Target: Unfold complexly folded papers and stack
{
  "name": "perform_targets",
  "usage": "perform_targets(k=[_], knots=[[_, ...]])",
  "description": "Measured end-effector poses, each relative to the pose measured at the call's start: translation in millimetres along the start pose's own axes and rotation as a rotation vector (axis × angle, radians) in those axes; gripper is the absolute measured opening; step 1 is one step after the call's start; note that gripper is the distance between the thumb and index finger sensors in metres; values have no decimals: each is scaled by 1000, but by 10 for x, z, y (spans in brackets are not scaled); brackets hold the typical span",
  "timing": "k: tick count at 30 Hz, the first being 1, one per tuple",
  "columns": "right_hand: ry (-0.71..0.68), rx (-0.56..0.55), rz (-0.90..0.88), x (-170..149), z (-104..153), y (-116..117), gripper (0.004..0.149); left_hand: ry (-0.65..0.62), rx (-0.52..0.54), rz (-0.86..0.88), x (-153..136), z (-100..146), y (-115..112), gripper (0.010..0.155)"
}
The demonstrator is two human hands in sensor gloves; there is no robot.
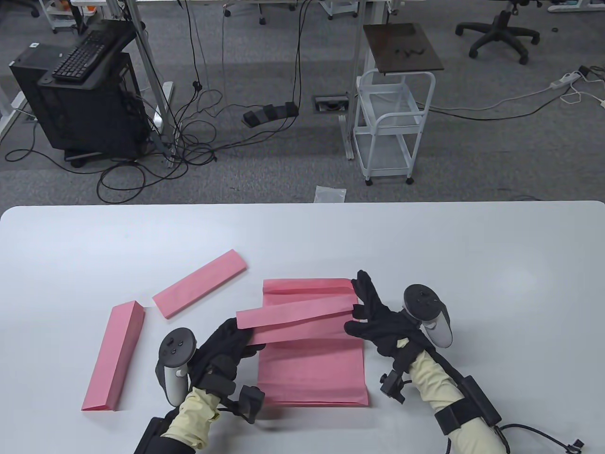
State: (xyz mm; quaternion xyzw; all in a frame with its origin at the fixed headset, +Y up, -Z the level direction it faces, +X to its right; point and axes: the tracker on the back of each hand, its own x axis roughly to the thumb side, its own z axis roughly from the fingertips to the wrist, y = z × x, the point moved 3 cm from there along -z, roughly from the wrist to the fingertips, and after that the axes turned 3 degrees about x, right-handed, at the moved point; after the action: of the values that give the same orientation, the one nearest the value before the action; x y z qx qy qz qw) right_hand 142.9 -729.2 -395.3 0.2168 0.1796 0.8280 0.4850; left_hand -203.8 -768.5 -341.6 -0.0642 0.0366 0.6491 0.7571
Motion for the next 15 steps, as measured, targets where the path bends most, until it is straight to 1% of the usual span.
perform_targets(k=[1,2,4,5,6,8,9,11,12,13,14,15], knots=[[-1,-54,34,26,-13,-17,89,6,-9,3,-6,4,-9,39],[-18,-80,35,42,-30,-24,85,5,-10,4,-8,5,-10,39],[-50,-128,3,65,-48,-44,70,9,-13,5,-13,8,-13,39],[-56,-202,-44,63,-47,-73,54,9,-20,1,-15,7,-14,39],[-66,-259,-113,50,-47,-88,42,3,-37,-11,-8,5,-22,39],[-66,-274,-200,31,-54,-79,39,-4,-74,-25,2,-4,-41,39],[-63,-283,-214,24,-52,-81,39,-3,-78,-27,9,-7,-42,39],[-45,-307,-185,18,-43,-102,39,13,-92,-52,28,-18,-33,41],[-34,-321,-157,19,-31,-116,38,37,-83,-86,28,-11,-8,44],[-17,-372,-100,25,-3,-155,38,53,-15,-133,34,1,62,48],[-13,-403,-41,39,17,-194,38,38,73,-181,56,7,154,51],[-9,-415,-10,51,33,-214,38,25,103,-216,83,7,218,52]])
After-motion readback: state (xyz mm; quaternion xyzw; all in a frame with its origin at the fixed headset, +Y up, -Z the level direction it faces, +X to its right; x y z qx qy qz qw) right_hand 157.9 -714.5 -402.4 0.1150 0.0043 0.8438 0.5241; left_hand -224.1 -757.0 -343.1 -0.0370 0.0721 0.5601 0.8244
